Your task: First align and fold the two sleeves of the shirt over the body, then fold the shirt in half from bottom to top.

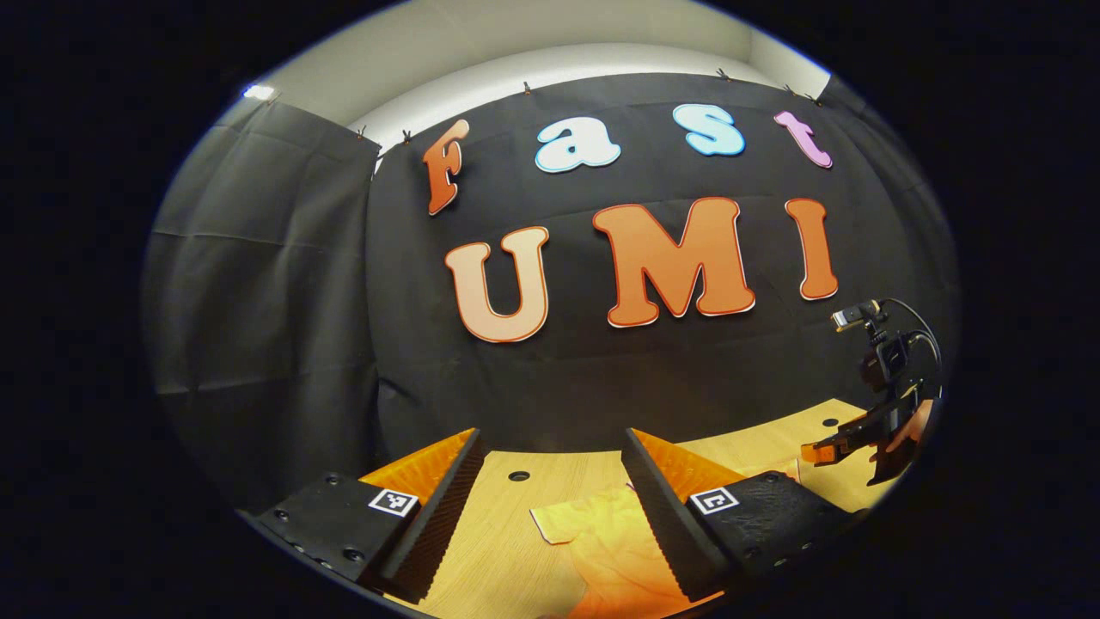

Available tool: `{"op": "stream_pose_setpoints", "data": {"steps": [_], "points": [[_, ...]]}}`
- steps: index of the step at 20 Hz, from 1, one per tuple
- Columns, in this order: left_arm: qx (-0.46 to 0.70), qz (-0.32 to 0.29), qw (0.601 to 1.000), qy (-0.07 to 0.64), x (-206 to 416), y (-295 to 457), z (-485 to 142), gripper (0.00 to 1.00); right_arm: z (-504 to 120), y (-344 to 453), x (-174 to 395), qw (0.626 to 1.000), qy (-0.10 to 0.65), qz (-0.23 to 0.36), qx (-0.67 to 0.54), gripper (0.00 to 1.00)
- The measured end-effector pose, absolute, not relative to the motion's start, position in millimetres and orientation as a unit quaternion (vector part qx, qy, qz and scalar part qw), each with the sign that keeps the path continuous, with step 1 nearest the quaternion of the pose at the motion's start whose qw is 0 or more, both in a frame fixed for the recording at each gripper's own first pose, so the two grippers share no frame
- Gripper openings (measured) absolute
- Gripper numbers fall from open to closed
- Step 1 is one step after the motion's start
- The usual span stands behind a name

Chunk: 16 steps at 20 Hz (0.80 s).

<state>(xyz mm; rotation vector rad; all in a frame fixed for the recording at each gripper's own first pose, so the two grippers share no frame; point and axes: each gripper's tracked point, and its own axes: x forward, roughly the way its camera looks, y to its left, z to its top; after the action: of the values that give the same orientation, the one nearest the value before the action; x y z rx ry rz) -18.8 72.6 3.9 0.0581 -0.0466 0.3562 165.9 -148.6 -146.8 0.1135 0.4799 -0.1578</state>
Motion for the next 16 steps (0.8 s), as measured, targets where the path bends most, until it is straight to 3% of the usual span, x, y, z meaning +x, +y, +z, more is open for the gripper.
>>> {"op": "stream_pose_setpoints", "data": {"steps": [10, 16], "points": [[0.026, 0.215, 0.976, 0.022, -26.2, 82.9, -18.9, 0.99, -210.9, -165.3, 207.6, 0.924, 0.370, -0.060, 0.080, 0.99], [0.028, 0.211, 0.976, 0.040, -19.8, 75.8, -26.9, 0.99, -252.5, -163.5, 219.4, 0.878, 0.465, -0.040, 0.111, 0.96]]}}
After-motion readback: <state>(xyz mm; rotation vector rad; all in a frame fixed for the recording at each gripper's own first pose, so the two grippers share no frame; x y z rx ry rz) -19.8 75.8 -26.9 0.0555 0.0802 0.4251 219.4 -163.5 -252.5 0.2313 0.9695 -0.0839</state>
